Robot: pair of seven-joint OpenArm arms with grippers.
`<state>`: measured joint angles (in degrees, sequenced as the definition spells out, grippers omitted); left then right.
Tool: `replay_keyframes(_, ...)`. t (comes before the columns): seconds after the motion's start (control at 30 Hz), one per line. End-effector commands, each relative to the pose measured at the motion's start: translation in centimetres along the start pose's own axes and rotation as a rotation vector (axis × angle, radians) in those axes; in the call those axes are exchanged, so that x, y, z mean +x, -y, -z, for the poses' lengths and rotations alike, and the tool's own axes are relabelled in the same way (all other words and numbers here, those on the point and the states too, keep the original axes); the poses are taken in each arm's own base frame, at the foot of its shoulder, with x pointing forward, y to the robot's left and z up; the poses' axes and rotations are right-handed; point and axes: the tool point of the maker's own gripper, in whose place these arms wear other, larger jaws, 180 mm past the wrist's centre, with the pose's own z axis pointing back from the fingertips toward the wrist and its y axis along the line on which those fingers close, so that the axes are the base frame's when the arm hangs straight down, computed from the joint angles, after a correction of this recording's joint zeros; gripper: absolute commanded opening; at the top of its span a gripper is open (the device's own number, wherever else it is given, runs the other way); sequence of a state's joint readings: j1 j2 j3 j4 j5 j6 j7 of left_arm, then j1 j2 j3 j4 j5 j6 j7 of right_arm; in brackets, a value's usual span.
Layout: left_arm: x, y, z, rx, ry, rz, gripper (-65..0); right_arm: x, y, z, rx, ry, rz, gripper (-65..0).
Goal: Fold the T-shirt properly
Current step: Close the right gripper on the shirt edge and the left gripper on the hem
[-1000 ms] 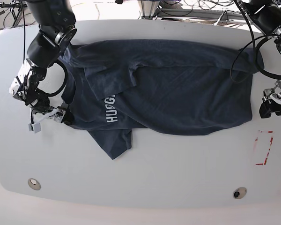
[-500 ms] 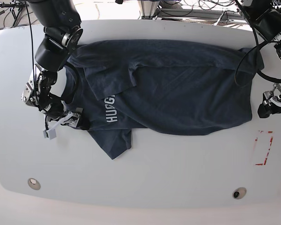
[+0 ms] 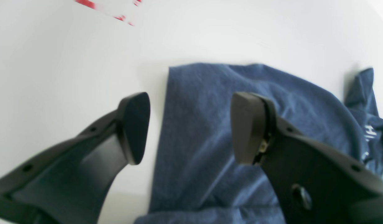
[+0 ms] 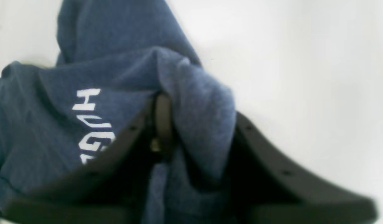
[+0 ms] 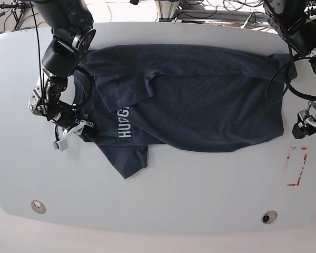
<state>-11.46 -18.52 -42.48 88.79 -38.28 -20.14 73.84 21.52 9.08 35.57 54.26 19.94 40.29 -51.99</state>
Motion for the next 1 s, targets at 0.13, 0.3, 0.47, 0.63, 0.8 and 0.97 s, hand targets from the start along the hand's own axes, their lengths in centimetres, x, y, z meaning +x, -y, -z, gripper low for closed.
replay_keyframes(0.13,1.9,0.3,2.0,-0.038,0.045,-0.032,-26.4,0.7,0.2,-0.3,-0.014,-0.008,-0.017,-63.4)
replay_keyframes(0.3,1.0,0.9,5.1,-0.082,0.007,-0.088,-20.7,0.8,0.2,-0.3,-0.015,-0.007,-0.018,-64.2)
replay_keyframes(0.47,-0.3,0.8,7.5,-0.093,0.004,-0.124,-19.0,0.8,0.2,-0.3,-0.015,-0.007,-0.018,-64.2)
replay_keyframes(0.63,-1.6,0.4,9.2,-0.065,-0.024,-0.127,-19.0,0.8,0.2,-0.3,-0.015,-0.007,-0.018,-64.2)
replay_keyframes(0.8,-2.7,-1.2,9.8,-0.019,-0.033,-0.185,-18.6,0.8,0.2,-0.3,-0.015,-0.007,-0.018,-64.2)
replay_keyframes(0.97,-4.2,-1.9,10.3,-0.011,-0.072,-0.218,-18.6,0.8,0.2,-0.3,-0.015,-0.007,-0.018,-64.2)
